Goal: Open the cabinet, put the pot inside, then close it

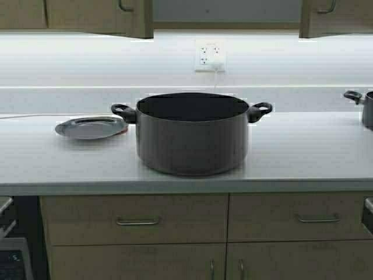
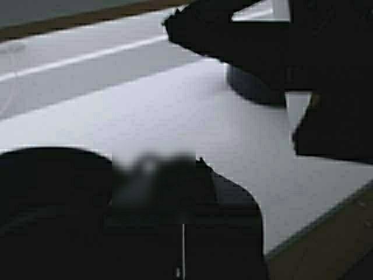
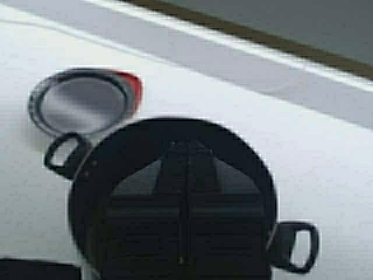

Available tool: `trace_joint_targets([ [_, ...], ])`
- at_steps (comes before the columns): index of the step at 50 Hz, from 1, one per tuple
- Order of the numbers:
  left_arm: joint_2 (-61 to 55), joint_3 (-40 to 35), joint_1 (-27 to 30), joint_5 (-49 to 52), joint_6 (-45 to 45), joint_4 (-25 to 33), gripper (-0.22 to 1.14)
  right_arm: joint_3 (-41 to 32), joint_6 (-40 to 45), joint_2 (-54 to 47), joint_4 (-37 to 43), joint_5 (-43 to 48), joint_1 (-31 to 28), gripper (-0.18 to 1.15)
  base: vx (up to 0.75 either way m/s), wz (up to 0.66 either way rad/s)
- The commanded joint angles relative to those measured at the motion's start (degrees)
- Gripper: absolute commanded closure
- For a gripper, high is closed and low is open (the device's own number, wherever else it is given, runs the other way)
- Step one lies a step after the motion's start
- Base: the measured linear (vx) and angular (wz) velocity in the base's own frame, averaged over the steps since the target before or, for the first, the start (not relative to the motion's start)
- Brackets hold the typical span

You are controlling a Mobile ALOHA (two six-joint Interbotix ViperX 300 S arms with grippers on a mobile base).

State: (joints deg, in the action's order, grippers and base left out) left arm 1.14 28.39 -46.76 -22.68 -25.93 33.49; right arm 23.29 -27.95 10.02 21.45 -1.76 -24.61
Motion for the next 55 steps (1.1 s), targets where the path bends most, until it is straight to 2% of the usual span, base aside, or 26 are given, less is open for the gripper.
trace_joint_targets([
  [1,-1.4,-2.6,0.1,-2.9,0.5,-0.2,0.89,-4.3,0.1,-2.2,-0.8,0.4,1.1,0.92,-0.01,0.01],
  [16,-8.2,-9.6,0.3,-3.8,0.5,-0.2,0.89,-8.4,0.1,-9.0,-2.1,0.4,3.4,0.92,0.00,0.00],
  [32,-15.3,-17.2,6.7,-3.3,0.8,-0.2,0.89,-10.3,0.2,-11.2,-2.5,0.1,5.2,0.92,0.00,0.00],
  [41,-15.0,-16.0,10.0,-2.4,0.8,-0.2,0.89,-8.7,0.3,-10.2,-2.5,0.0,8.2,0.92,0.00,0.00],
  [55,-9.3,-7.8,11.1,-3.3,0.4,-0.2,0.89,-4.1,0.2,-6.3,-2.5,-0.2,12.8,0.92,0.00,0.00],
])
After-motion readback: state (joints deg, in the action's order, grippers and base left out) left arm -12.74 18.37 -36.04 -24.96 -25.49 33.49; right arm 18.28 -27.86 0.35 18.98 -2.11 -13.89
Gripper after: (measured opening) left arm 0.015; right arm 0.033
